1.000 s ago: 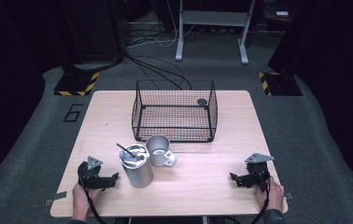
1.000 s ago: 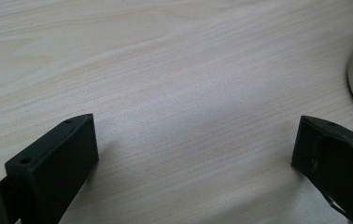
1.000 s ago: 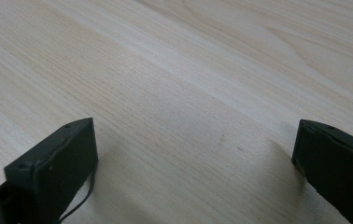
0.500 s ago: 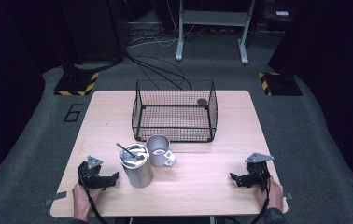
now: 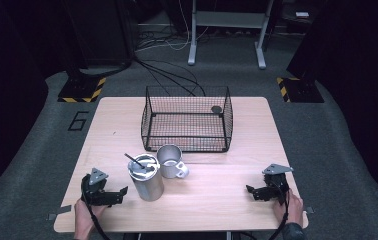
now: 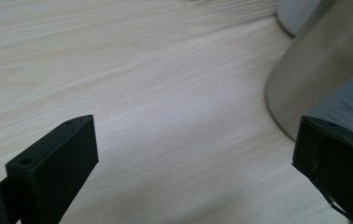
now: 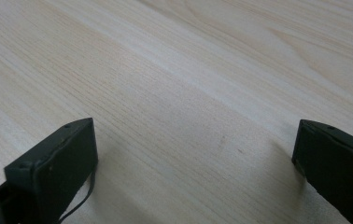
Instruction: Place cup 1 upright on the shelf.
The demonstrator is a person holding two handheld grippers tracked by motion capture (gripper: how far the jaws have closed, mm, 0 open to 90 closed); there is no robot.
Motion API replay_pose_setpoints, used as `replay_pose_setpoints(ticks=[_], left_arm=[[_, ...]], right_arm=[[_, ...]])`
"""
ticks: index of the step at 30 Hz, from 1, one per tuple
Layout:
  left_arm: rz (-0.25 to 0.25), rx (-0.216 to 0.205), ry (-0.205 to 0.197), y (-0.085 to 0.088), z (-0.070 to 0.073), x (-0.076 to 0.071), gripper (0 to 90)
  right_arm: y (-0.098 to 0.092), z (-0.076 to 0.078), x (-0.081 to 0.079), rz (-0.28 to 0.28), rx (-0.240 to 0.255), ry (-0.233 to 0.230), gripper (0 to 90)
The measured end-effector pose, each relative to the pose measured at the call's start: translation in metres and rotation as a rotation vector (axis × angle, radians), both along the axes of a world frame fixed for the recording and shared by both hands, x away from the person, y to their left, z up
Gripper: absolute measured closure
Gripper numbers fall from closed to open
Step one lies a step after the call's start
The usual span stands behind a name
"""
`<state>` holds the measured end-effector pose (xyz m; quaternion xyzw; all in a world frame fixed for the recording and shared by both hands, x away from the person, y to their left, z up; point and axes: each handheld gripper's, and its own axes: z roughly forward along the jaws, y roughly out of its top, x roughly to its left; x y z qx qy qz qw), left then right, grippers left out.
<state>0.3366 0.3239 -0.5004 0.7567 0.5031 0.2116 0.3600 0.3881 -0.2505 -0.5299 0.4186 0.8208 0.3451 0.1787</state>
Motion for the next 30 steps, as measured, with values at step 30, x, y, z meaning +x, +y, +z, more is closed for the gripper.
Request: replay_pose_setpoints(ticks=[30], left_arm=[[-0.203,-0.114,-0.112,-0.040,0.063,-0.039,0.0]], right_arm=[[0.001,0.000,0.000,-0.003,0.002,0.006,0.0]])
